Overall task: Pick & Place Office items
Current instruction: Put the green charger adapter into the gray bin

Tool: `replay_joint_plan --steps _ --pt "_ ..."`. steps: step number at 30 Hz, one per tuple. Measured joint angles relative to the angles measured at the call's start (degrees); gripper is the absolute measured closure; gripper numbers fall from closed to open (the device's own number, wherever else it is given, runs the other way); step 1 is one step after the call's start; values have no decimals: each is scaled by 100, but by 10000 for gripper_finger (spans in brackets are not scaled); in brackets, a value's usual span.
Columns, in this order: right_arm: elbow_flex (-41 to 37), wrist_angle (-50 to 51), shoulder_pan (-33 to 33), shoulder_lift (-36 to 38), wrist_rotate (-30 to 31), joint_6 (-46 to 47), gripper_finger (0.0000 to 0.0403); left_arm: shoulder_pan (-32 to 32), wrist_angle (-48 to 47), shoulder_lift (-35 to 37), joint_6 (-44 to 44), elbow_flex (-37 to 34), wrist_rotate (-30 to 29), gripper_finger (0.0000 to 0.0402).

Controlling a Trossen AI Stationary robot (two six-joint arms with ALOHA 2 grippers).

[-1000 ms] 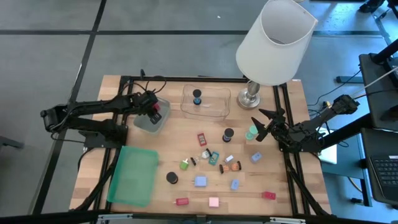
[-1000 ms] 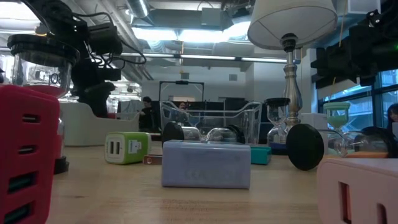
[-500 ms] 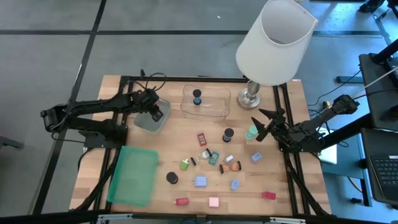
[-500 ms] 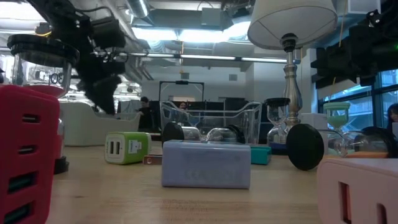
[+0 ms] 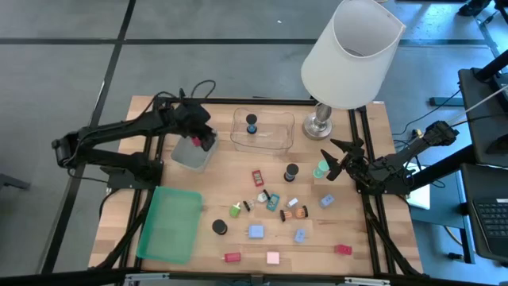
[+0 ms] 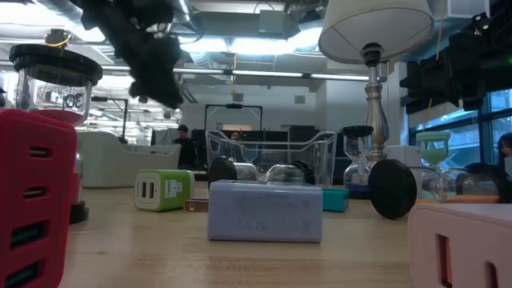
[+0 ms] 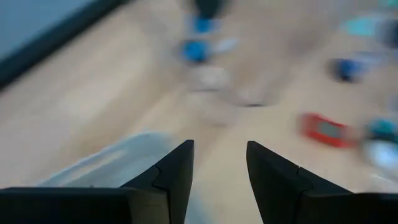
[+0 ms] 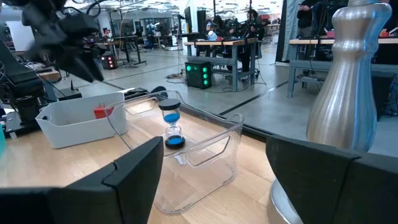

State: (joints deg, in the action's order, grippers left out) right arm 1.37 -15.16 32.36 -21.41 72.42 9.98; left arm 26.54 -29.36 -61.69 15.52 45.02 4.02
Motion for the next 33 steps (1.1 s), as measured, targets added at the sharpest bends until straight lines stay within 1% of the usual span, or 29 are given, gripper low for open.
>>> replay_joint_plan --steps 3,8,13,17,22,28,33 --pt "0 0 0 2 0 0 114 -448 414 0 -45 -1 409 264" --pt "0 -2 -2 2 0 0 115 -1537 1144 -2 -392 -3 454 271" --pt "0 -2 -2 0 0 0 115 -2558 1683 -133 -1055 -6 223 268" --pt "0 0 0 1 0 0 115 -3167 2023 -473 -1258 -7 -135 250" --pt "0 -2 -2 2 0 0 115 -3671 2392 -1078 -1524 -7 -161 211" --pt "0 0 -1 1 0 0 115 -3979 2540 -1718 -1703 -7 -174 165" --pt "0 -2 0 0 0 0 115 -3990 2450 -2137 -1695 -7 -685 135"
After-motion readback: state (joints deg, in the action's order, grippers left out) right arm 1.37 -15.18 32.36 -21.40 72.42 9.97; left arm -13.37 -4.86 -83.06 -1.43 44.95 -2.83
